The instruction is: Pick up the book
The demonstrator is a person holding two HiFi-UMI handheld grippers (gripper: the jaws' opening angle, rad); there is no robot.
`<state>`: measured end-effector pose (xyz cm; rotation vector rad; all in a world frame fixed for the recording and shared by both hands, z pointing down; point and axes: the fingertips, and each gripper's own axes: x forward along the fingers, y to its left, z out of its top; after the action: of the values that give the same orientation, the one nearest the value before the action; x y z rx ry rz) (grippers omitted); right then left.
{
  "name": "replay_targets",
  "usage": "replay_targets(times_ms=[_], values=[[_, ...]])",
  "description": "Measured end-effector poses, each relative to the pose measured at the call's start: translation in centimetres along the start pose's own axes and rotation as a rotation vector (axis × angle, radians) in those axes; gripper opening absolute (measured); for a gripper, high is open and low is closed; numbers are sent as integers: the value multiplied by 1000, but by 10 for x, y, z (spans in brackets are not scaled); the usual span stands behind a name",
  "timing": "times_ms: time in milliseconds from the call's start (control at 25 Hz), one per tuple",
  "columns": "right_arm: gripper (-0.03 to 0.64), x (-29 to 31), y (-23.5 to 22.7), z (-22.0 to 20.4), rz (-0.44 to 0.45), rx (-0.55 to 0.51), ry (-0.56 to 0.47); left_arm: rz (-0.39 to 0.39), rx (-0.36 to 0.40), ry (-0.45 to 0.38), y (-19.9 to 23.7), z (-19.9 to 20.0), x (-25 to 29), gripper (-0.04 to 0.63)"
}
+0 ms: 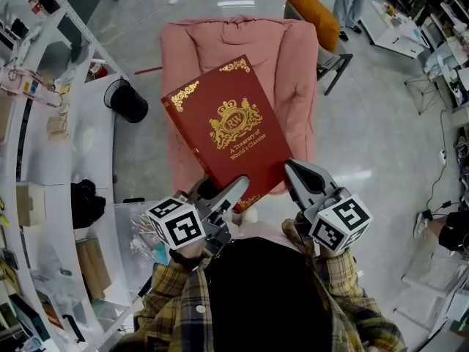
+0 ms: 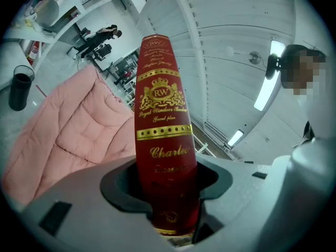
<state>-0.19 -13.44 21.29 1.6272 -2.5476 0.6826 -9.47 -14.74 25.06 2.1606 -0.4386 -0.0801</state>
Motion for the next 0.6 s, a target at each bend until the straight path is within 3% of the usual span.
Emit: replay_targets(times_ms=[600], values=[[18,-3,15,16,65,-49,-14,6,19,-11,-18,-4,-6,236]])
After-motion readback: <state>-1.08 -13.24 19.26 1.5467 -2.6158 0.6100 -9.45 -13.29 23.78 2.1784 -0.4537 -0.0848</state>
